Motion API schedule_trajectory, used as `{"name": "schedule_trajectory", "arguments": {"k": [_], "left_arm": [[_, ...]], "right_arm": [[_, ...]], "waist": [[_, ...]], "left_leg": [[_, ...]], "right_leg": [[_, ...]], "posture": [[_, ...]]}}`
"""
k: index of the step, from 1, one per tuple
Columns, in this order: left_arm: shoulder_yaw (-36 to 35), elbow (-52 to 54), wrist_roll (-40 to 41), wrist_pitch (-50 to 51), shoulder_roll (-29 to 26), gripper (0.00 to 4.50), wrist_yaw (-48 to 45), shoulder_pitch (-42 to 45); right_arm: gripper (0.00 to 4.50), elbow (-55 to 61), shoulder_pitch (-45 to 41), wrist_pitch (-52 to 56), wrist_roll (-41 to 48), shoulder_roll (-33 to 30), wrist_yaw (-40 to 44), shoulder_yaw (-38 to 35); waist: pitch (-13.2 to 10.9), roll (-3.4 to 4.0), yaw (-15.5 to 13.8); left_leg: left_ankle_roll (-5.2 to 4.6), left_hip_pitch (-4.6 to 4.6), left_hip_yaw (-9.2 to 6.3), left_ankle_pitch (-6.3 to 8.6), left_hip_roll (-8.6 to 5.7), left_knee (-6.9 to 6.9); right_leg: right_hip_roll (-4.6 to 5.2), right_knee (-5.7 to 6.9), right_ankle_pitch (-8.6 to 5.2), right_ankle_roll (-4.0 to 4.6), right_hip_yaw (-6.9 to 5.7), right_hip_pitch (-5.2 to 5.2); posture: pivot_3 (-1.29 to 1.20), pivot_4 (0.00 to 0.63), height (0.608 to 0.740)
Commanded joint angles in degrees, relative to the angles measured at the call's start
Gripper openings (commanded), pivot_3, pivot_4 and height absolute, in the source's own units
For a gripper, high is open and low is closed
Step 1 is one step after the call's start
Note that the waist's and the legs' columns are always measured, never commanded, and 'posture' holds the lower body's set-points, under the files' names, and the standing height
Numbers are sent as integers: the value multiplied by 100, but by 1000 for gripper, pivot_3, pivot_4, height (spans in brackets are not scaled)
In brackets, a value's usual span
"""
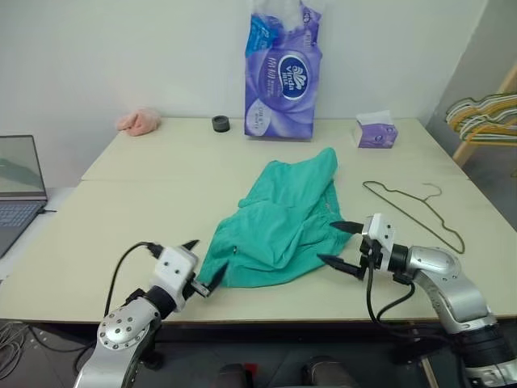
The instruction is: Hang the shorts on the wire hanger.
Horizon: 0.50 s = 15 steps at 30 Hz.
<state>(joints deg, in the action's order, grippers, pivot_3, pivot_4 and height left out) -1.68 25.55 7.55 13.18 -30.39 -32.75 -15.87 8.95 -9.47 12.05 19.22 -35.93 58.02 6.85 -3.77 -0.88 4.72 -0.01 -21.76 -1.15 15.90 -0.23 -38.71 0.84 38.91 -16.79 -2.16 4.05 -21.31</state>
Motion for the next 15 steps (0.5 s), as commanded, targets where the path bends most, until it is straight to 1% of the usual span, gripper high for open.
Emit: {"name": "schedule_trajectory", "arguments": {"k": [1, 5, 10, 15], "left_arm": [[231, -54, -40, -178, -503, 4500, -670, 154], [363, -339, -149, -326, -958, 4500, -1073, 272], [451, -825, -328, -548, -1366, 4500, -1448, 423], [491, -1463, -527, -744, -1394, 4500, -1427, 839]], "right_arm": [[4474, 508, -45, 329, 238, -223, 353, 52], [4474, 728, -73, 507, 283, -253, 381, 67], [4474, 984, -53, 637, 328, -356, 497, 112], [4474, 1127, -139, 625, 282, -438, 620, 161]], "waist": [[-9, 1, 55], [-18, 5, 140], [-26, 7, 181], [-29, 7, 182]], "left_leg": [[0, 1, -4, 0, 2, 0], [0, 3, -10, 0, 16, 1], [1, 0, -15, 0, 15, 3], [1, 2, -16, 0, 14, 5]], "right_leg": [[0, 2, -3, -3, 0, -1], [-3, 6, -7, -4, -2, -2], [-2, 5, -5, -10, -5, -6], [4, 1, -4, -12, -8, -6]], "posture": [[-142, 30, 740], [-152, 31, 740], [-168, 33, 740], [-180, 37, 740]]}}
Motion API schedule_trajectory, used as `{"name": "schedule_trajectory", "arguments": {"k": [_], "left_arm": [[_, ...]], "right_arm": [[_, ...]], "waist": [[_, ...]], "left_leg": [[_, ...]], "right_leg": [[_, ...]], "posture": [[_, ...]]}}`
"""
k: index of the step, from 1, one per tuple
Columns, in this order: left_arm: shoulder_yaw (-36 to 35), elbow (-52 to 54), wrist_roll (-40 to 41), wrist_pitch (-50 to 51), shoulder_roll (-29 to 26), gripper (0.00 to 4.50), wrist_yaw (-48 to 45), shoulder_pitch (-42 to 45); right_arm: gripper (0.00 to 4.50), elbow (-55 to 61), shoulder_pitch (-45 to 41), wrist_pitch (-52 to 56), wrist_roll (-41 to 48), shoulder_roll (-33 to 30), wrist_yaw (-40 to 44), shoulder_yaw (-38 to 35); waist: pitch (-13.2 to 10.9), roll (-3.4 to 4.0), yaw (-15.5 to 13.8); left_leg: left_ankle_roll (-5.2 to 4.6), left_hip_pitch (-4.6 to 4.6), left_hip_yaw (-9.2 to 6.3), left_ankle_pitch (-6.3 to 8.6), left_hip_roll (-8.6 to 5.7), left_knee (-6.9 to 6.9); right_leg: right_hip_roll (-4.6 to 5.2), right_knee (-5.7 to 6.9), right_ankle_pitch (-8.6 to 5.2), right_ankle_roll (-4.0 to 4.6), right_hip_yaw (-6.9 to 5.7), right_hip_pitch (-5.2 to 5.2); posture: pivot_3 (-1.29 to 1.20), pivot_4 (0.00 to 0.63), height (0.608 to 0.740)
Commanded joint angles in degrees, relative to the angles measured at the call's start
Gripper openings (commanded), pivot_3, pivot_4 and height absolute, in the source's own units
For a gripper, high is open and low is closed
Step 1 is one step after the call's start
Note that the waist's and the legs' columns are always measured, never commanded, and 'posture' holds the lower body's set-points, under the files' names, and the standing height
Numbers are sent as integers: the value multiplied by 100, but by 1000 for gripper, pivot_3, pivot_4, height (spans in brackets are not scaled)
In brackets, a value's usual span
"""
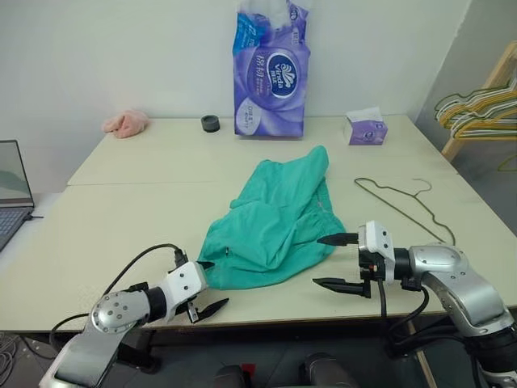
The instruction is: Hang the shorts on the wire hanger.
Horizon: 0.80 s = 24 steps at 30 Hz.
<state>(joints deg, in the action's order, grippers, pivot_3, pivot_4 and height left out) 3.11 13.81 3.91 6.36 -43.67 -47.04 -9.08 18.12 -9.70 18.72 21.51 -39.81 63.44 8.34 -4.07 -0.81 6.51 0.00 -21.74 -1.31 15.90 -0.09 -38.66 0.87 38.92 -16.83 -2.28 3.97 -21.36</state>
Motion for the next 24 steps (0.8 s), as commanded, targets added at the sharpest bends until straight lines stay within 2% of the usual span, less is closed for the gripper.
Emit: {"name": "schedule_trajectory", "arguments": {"k": [1, 7, 10, 18, 22, 24], "left_arm": [[54, -368, -191, -81, -59, 4500, -13, 211], [315, -632, -330, -156, -28, 4500, -85, 337], [435, -681, -413, -220, -65, 3936, -150, 316], [449, -788, -478, -206, -49, 1415, -121, 342], [334, -668, -243, -62, 62, 214, -115, 441], [199, -550, -56, 70, 111, 63, -123, 512]], "right_arm": [[4474, 222, -144, -41, 46, -40, 69, 15], [4474, 267, -211, -118, -59, -75, 40, 54], [4500, 212, -245, -242, -195, -107, 37, 90], [4500, -31, -478, -384, -716, -127, -87, 272], [4500, -869, -926, -1448, -1895, -168, -422, 647], [4500, -1519, -1273, -2229, -2494, -203, -579, 868]], "waist": [[0, 1, 10], [-2, 6, 38], [-5, 13, 37], [-9, 13, 31], [-10, 12, 59], [-12, 14, 94]], "left_leg": [[0, 0, 0, 0, 0, 0], [0, 12, 0, 0, 0, 0], [0, 26, 1, 0, -2, 0], [0, 86, 11, 0, -8, 31], [-1, 97, 13, -1, -9, 59], [-1, 95, 12, -1, -9, 62]], "right_leg": [[0, 1, 0, 0, -1, 1], [1, 2, 2, -3, 1, 1], [6, 1, 1, -4, 1, 4], [20, -5, -20, 26, 5, 49], [17, -2, -12, 12, 4, 42], [15, 0, -6, 2, 4, 35]], "posture": [[-180, 37, 740], [-189, 40, 740], [-190, 42, 740], [-190, 42, 740], [-193, 39, 740], [-191, 38, 740]]}}
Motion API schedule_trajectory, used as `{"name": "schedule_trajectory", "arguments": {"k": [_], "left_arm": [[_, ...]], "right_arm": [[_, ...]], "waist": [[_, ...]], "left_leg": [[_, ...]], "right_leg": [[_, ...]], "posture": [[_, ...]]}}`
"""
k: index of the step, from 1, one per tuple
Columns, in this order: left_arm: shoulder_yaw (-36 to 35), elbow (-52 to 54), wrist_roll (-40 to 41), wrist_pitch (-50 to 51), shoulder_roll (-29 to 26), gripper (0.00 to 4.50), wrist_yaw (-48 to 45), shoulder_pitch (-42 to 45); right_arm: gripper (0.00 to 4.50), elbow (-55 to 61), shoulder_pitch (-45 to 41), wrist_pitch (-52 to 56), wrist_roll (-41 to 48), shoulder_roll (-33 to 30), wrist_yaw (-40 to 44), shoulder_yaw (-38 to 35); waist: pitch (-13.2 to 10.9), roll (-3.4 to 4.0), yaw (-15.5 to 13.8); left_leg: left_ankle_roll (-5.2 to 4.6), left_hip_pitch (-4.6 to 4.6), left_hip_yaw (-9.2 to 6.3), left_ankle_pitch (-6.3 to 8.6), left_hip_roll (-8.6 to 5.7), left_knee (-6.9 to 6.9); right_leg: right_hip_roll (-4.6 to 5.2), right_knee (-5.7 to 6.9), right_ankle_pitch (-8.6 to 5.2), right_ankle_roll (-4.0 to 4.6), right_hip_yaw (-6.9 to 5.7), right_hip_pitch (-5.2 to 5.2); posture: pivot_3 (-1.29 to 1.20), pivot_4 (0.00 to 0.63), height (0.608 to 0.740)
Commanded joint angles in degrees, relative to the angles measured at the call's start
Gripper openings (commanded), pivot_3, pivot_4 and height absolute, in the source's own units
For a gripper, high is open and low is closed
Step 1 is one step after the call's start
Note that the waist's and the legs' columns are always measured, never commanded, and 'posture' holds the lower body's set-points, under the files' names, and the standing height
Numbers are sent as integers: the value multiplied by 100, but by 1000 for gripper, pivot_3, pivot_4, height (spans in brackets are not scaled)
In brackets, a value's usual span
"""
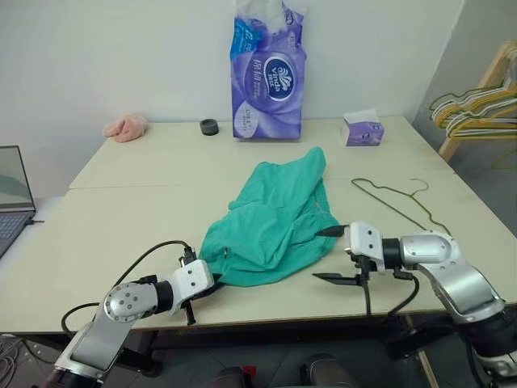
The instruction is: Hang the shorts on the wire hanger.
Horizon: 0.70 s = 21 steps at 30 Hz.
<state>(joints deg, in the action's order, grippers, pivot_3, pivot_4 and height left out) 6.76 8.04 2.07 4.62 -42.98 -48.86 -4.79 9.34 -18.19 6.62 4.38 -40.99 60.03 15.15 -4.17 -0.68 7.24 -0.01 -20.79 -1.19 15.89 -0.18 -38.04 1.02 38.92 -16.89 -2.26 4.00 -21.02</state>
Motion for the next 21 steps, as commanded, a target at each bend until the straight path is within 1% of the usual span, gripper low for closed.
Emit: {"name": "schedule_trajectory", "arguments": {"k": [1, 5, 7, 10, 13, 16, 17, 19, 21], "left_arm": [[-234, 78, 206, 299, 53, 63, 52, 126], [-534, 237, 494, 491, 34, 63, 38, 317], [-698, 348, 699, 649, 38, 63, 10, 428], [-914, 503, 952, 828, 6, 63, -40, 569], [-1083, 608, 1104, 958, -22, 63, -62, 674], [-1184, 673, 1169, 1034, -69, 63, -88, 712], [-1197, 684, 1177, 1049, -80, 21, -87, 719], [-1242, 726, 1194, 1067, -124, 0, -97, 692], [-1292, 762, 1197, 1065, -166, 0, -102, 638]], "right_arm": [[4500, -961, -608, -1364, -1034, -76, -344, 279], [4500, -2018, -1231, -2432, -1737, 6, -621, 605], [4500, -2556, -1501, -2992, -2102, 15, -749, 811], [4500, -3222, -1826, -3604, -2538, 128, -993, 1062], [4500, -3727, -2072, -3961, -2920, 351, -1328, 1245], [4500, -4180, -2269, -4280, -3364, 490, -1658, 1459], [4312, -4271, -2309, -4340, -3406, 538, -1728, 1473], [3868, -4273, -2334, -4329, -3193, 702, -1676, 1388], [3200, -4207, -2344, -4308, -2984, 753, -1493, 1313]], "waist": [[-3, 0, 39], [-15, -17, 109], [-17, -24, 125], [-17, -24, 138], [-16, -24, 179], [-15, -26, 236], [-12, -31, 245], [-11, -32, 251], [-13, -31, 257]], "left_leg": [[0, -1, 1, 0, 0, 0], [-1, -11, 2, -1, -1, 0], [-1, -18, 2, -1, -1, 2], [1, -42, 2, 1, -2, 8], [3, -71, -6, 1, -2, 8], [3, -70, -12, 1, -3, 8], [3, -65, -12, 1, -3, 7], [3, -49, -13, 1, -4, 7], [2, -30, -12, 1, -4, 7]], "right_leg": [[0, 0, 0, 0, 0, -1], [-5, 0, -1, 0, 5, -8], [-5, 0, 11, 19, 6, -8], [-1, 0, 12, 21, 6, -14], [-1, 1, 12, 20, 2, -38], [-1, 3, 12, 21, -2, -34], [-1, 4, 12, 21, -2, -29], [-1, 4, 13, 21, -2, -12], [-2, 5, 12, 21, 1, 2]], "posture": [[-188, 38, 740], [-182, 37, 740], [-174, 35, 740], [-165, 35, 740], [-160, 32, 740], [-158, 32, 740], [-151, 29, 740], [-148, 28, 740], [-148, 28, 740]]}}
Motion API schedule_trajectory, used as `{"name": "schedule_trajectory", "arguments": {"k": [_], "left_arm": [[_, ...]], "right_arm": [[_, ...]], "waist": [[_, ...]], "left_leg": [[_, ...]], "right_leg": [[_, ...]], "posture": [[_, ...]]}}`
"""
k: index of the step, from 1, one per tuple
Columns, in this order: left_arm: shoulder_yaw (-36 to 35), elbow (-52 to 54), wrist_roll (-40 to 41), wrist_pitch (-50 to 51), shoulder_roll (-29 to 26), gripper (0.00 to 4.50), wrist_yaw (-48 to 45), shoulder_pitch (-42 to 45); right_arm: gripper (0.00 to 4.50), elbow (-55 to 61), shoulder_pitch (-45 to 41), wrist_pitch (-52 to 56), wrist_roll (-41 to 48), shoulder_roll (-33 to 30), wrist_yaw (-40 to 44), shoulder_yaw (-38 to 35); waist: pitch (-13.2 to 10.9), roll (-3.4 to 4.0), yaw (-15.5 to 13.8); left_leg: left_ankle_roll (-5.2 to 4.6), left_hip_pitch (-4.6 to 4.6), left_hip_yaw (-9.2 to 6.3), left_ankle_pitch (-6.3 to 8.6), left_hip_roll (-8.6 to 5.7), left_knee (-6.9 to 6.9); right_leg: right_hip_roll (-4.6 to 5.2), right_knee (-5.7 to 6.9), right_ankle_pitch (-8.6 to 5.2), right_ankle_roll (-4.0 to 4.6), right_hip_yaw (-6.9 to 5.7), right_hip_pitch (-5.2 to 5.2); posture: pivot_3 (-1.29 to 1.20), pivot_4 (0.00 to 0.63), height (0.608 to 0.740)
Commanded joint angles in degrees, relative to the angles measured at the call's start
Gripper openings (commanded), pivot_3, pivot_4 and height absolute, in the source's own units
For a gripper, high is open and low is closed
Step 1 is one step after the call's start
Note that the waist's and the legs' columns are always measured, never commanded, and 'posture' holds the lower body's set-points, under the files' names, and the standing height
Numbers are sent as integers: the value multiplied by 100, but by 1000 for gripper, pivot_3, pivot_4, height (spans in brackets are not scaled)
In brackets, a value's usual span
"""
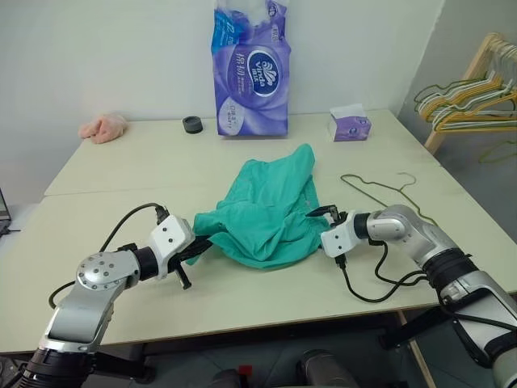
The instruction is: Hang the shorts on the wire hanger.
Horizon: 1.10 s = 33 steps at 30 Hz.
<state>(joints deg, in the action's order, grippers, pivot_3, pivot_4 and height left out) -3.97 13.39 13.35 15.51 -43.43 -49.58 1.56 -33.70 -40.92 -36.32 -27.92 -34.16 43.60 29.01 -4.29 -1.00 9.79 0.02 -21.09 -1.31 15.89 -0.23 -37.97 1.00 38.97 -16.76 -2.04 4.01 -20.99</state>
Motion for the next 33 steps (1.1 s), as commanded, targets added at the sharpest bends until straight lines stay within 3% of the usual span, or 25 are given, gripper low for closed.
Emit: {"name": "schedule_trajectory", "arguments": {"k": [1, 9, 15, 21, 24, 26, 30, 33], "left_arm": [[-247, 234, 54, -34, -162, 0, -36, -40], [-222, 377, 5, -164, -723, 0, -570, -493], [-566, 725, 263, -99, -1594, 0, -1497, -1205], [-1031, 1090, 1057, 572, -2076, 0, -2249, -1482], [-803, 620, 1267, 916, -1894, 0, -2079, -534], [-431, -244, 978, 879, -1519, 0, -1712, 662], [568, -3982, -655, 42, -561, 0, -439, 4544], [1112, -7022, -2035, -1345, -347, 0, 1763, 7353]], "right_arm": [[2835, 173, -61, 52, 430, 56, 348, -136], [40, 1100, -71, 1260, 1498, 139, 1384, -515], [40, 3107, 217, 4008, 3418, -455, 3152, -941], [40, 4333, 123, 6177, 4855, -1114, 4015, -1264], [40, 3842, -320, 6549, 4887, -841, 3837, -1266], [40, 2642, -993, 6256, 4475, -425, 3547, -1194], [40, -1247, -3236, 4094, 2932, 552, 2011, -873], [40, -3162, -4839, 2593, 1695, 1100, -305, -438]], "waist": [[-1, 2, 2], [-1, 4, -9], [-5, 11, -21], [-5, 14, -41], [-7, 16, -37], [-17, 30, -33], [-19, 20, -48], [-7, -5, 47]], "left_leg": [[0, 3, 0, 0, 0, 0], [0, 5, -5, 0, 1, 4], [1, -18, -13, 1, 2, 6], [1, -46, -30, 1, 1, 2], [0, -39, -31, 0, 1, -1], [-1, -24, -29, -1, -1, -4], [-15, 12, -28, -17, -19, -3], [38, -36, -47, -68, -21, -6]], "right_leg": [[-1, 1, 0, 0, 2, 1], [2, 3, 0, 0, -3, 1], [8, -1, -1, 3, -12, -17], [16, -3, -5, 9, -39, -38], [14, 0, -10, 14, -44, -38], [13, 1, -8, 10, -45, -36], [-27, -2, 29, -35, -57, -15], [-14, 7, 63, -11, -48, -43]], "posture": [[-144, 26, 740], [-154, 23, 740], [-160, 23, 740], [-164, 20, 740], [-158, 15, 740], [-157, 11, 740], [-157, 0, 740], [-170, 0, 740]]}}
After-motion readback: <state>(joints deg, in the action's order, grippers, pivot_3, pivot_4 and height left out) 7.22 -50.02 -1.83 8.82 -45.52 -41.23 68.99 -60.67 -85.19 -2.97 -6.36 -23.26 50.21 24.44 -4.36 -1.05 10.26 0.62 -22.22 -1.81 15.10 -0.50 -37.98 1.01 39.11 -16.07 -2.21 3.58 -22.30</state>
